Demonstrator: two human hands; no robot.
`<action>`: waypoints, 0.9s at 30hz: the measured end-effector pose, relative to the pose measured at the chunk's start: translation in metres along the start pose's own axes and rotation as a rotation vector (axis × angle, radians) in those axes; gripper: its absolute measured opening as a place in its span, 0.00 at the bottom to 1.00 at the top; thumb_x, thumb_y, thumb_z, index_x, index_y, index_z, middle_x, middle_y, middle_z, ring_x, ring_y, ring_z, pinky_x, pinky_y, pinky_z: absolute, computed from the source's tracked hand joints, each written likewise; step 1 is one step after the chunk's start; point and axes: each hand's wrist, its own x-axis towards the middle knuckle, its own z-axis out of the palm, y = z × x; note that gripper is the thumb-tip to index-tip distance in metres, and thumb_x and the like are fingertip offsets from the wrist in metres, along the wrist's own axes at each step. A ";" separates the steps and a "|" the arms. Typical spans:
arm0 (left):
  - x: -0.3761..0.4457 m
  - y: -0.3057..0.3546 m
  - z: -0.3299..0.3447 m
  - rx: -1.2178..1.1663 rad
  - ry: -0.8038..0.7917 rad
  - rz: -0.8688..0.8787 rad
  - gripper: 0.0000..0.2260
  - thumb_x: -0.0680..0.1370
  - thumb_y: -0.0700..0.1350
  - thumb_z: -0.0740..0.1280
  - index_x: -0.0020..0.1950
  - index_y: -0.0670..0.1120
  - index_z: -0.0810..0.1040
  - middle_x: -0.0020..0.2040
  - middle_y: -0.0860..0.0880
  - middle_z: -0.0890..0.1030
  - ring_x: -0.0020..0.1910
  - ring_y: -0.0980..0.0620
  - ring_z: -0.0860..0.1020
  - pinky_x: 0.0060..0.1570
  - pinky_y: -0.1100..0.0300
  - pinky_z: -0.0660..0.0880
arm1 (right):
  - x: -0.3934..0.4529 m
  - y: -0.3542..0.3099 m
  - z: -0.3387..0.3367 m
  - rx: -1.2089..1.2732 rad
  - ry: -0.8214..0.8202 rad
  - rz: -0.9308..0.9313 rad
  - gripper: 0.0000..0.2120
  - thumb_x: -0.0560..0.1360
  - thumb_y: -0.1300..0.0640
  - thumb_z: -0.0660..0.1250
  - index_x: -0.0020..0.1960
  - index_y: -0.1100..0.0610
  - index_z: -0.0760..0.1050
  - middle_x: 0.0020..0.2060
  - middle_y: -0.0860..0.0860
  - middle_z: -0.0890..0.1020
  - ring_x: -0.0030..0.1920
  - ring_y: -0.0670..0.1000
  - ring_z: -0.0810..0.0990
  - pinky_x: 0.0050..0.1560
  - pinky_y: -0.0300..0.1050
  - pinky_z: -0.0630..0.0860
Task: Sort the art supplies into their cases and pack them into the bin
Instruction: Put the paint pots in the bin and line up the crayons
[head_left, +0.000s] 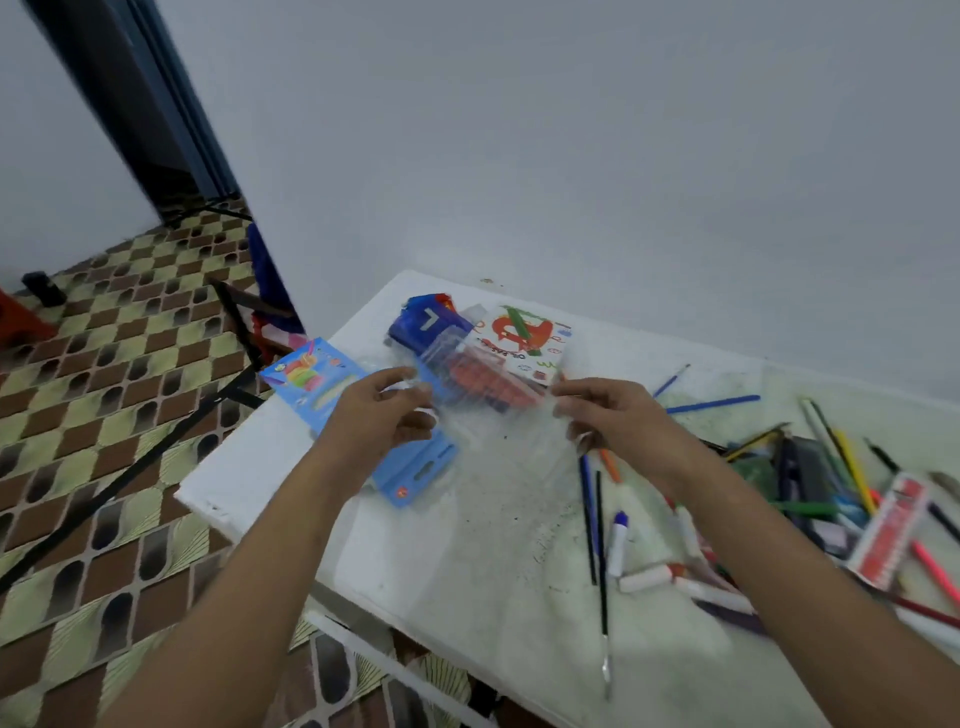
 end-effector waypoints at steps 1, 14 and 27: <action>-0.002 0.000 0.015 -0.015 -0.019 0.008 0.14 0.76 0.39 0.69 0.62 0.41 0.75 0.40 0.42 0.82 0.36 0.48 0.81 0.42 0.56 0.81 | -0.011 0.003 -0.014 0.053 0.015 0.026 0.09 0.76 0.62 0.67 0.55 0.58 0.79 0.42 0.55 0.83 0.36 0.48 0.80 0.38 0.41 0.78; -0.087 -0.010 0.213 0.226 -0.235 0.700 0.05 0.73 0.41 0.73 0.45 0.48 0.78 0.41 0.49 0.79 0.38 0.54 0.80 0.41 0.59 0.79 | -0.155 0.011 -0.132 0.175 0.379 0.059 0.19 0.74 0.48 0.69 0.61 0.55 0.77 0.51 0.52 0.83 0.48 0.51 0.83 0.44 0.43 0.79; -0.135 -0.036 0.267 0.689 -0.312 0.807 0.24 0.72 0.62 0.66 0.64 0.53 0.76 0.63 0.51 0.68 0.64 0.56 0.65 0.64 0.53 0.65 | -0.238 0.032 -0.187 0.364 0.425 0.030 0.09 0.76 0.65 0.64 0.52 0.58 0.81 0.45 0.57 0.84 0.41 0.53 0.84 0.42 0.48 0.80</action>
